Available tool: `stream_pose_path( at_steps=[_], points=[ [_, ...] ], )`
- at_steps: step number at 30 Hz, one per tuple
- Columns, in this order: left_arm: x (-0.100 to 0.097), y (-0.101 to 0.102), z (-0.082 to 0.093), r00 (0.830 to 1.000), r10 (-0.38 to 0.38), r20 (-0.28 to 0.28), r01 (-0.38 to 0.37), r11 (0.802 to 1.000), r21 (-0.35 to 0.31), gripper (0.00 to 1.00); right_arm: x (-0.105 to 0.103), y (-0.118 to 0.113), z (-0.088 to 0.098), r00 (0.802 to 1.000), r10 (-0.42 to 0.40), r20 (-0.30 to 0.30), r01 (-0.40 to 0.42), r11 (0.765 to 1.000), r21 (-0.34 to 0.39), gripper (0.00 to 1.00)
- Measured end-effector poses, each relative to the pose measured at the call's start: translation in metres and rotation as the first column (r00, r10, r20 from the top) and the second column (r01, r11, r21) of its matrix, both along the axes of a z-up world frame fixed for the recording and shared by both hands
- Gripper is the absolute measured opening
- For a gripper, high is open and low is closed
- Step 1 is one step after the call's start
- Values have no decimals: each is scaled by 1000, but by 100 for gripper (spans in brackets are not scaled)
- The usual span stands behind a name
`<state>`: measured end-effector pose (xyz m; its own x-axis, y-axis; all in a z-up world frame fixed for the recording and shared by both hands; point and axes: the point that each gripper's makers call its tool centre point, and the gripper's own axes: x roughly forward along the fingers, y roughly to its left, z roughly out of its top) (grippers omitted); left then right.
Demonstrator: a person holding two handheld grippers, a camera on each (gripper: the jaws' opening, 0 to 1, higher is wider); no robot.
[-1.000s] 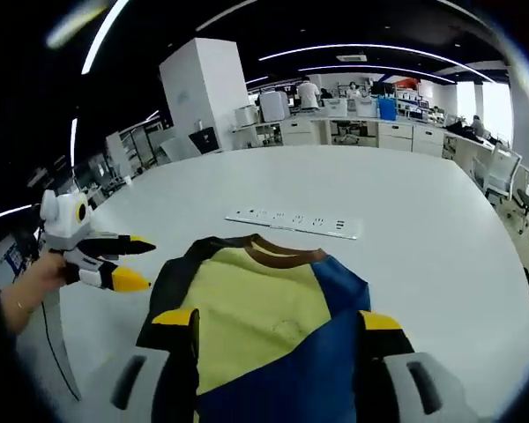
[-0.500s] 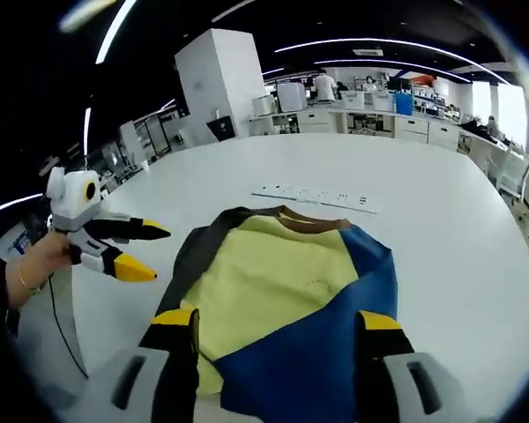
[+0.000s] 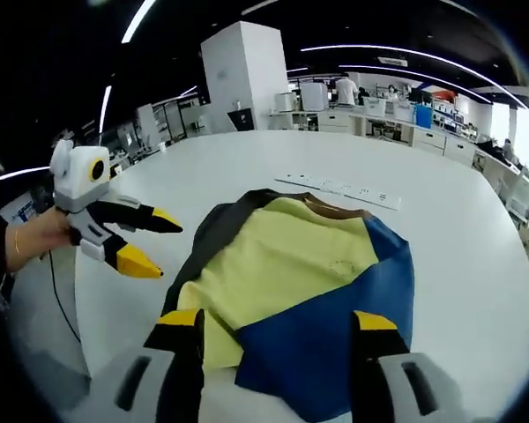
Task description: Fold the garment on the visible template until the final outline fits inside the template.
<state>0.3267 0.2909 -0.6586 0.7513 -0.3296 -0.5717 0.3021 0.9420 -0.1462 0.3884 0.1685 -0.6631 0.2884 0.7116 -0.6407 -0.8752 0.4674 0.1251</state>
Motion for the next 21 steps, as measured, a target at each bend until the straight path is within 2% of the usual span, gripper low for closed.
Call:
stream_pose_path(
  at_steps=[4, 11, 21],
  points=[
    [-5, -9, -4, 1000, -17, -2, 17, 1000, 2, 48, -7, -1, -4, 1000, 14, 18, -14, 1000, -6, 59],
    [-9, -30, -11, 1000, -18, -17, 18, 1000, -21, 45, -19, -5, -22, 997, 55, 48, -52, 997, -59, 49],
    [-13, -33, -24, 999, 22, -39, -21, 999, 30, 40, -25, -16, -40, 993, 75, 96, -63, 991, -122, 31]
  ],
)
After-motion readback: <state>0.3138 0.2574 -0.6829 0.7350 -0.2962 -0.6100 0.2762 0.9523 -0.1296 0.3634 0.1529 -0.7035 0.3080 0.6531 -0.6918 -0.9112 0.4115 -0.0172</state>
